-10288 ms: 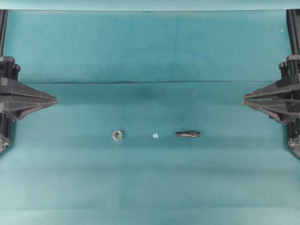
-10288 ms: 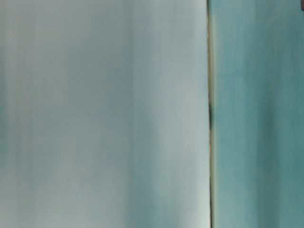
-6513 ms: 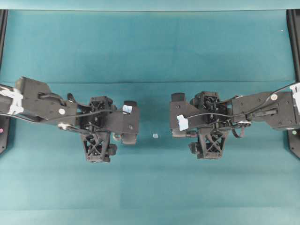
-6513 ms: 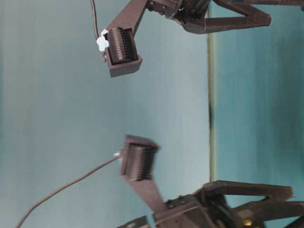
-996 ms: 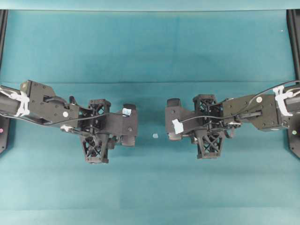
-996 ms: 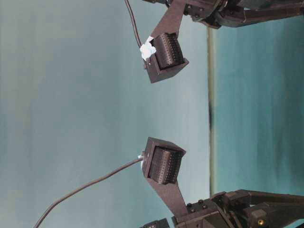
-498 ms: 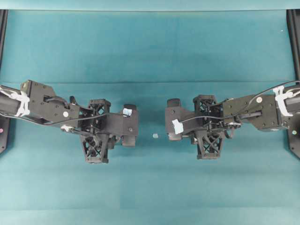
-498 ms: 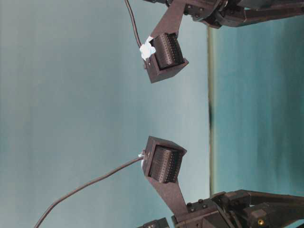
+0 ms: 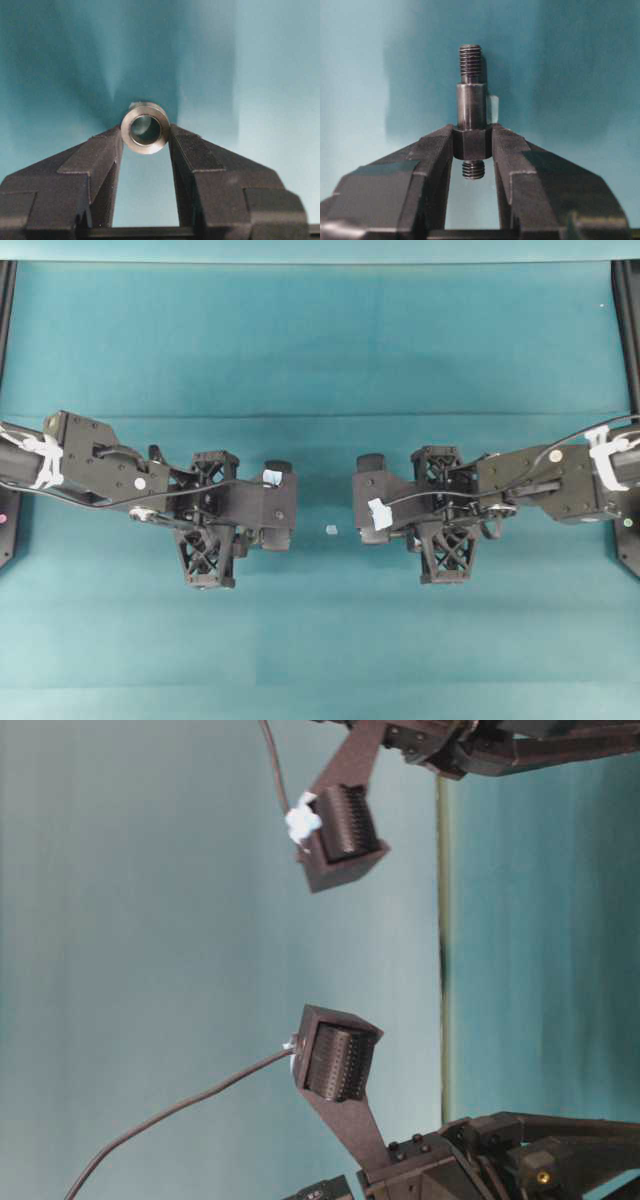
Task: Insert the washer onto the shaft with both hands.
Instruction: 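Lift both objects and rotate grippers to face each other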
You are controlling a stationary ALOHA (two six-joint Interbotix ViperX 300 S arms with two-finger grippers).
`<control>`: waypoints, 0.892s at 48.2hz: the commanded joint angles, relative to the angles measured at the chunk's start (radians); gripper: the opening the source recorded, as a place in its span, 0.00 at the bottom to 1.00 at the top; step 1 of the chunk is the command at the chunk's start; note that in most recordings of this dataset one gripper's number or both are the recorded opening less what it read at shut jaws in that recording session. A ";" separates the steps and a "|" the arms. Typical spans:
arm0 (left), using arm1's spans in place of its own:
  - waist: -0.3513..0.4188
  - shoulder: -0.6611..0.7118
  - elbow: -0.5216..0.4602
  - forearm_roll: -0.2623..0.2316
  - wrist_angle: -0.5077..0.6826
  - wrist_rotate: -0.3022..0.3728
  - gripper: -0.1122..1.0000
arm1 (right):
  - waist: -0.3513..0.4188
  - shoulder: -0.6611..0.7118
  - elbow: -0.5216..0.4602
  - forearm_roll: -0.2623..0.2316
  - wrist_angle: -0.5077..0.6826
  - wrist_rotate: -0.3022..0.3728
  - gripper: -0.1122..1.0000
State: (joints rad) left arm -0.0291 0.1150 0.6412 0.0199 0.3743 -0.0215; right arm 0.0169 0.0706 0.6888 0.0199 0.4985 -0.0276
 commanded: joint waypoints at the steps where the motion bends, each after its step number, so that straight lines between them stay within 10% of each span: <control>1: -0.002 -0.021 -0.006 0.002 -0.008 0.000 0.42 | 0.005 -0.020 -0.002 0.003 -0.005 0.006 0.11; 30: -0.002 -0.041 -0.002 0.002 -0.003 -0.002 0.42 | 0.005 -0.043 0.002 0.009 -0.018 0.014 0.11; 43: -0.006 -0.109 0.037 0.002 -0.072 -0.003 0.42 | 0.005 -0.124 0.066 0.018 -0.192 0.133 0.11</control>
State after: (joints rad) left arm -0.0322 0.0506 0.6719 0.0184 0.3451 -0.0245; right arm 0.0184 -0.0092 0.7348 0.0337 0.3866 0.0660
